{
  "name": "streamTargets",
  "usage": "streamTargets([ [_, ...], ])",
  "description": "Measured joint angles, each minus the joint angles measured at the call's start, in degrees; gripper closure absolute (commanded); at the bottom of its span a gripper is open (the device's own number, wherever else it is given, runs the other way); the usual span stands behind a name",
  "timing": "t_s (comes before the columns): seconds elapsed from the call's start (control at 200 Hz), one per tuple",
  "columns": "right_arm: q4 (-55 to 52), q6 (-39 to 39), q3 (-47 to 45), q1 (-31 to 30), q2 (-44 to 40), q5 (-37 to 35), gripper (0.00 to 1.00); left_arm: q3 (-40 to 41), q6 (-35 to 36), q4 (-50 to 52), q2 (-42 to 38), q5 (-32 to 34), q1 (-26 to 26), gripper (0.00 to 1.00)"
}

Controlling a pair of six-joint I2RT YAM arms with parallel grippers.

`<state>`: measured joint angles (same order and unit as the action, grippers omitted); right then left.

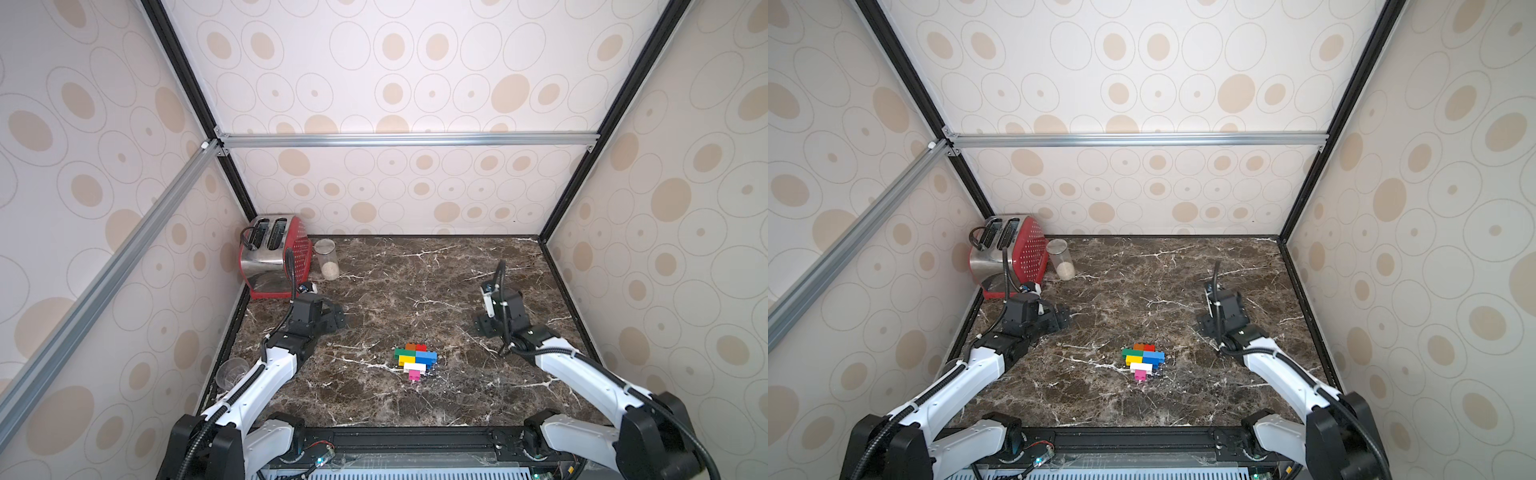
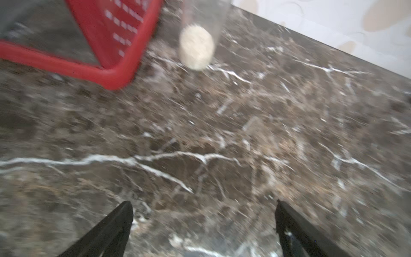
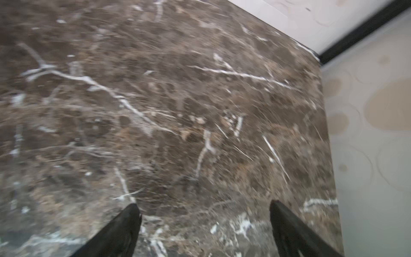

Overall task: Assemble a heart with lego
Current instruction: Assemble the lego brick with the lego brick.

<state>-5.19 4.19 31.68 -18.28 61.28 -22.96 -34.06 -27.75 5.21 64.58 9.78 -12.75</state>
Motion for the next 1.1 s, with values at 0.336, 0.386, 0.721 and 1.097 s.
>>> streamTargets([
  [0.336,20.7,-5.9,-12.1,8.0,0.1,-11.1,0.00,0.2,18.5,-19.8,13.2,18.0,3.8,0.01],
  [0.386,23.5,-6.3,-12.1,8.2,3.3,-12.2,0.00,0.4,20.5,-23.1,17.0,18.9,3.8,0.01],
  [0.721,48.9,-2.9,-18.4,9.5,10.6,-3.0,0.01,17.0,28.2,-53.7,21.3,16.2,4.9,0.01],
  [1.097,56.1,-3.3,-9.5,13.2,28.4,7.3,0.01,15.5,24.0,-61.3,22.8,7.8,13.6,0.01],
])
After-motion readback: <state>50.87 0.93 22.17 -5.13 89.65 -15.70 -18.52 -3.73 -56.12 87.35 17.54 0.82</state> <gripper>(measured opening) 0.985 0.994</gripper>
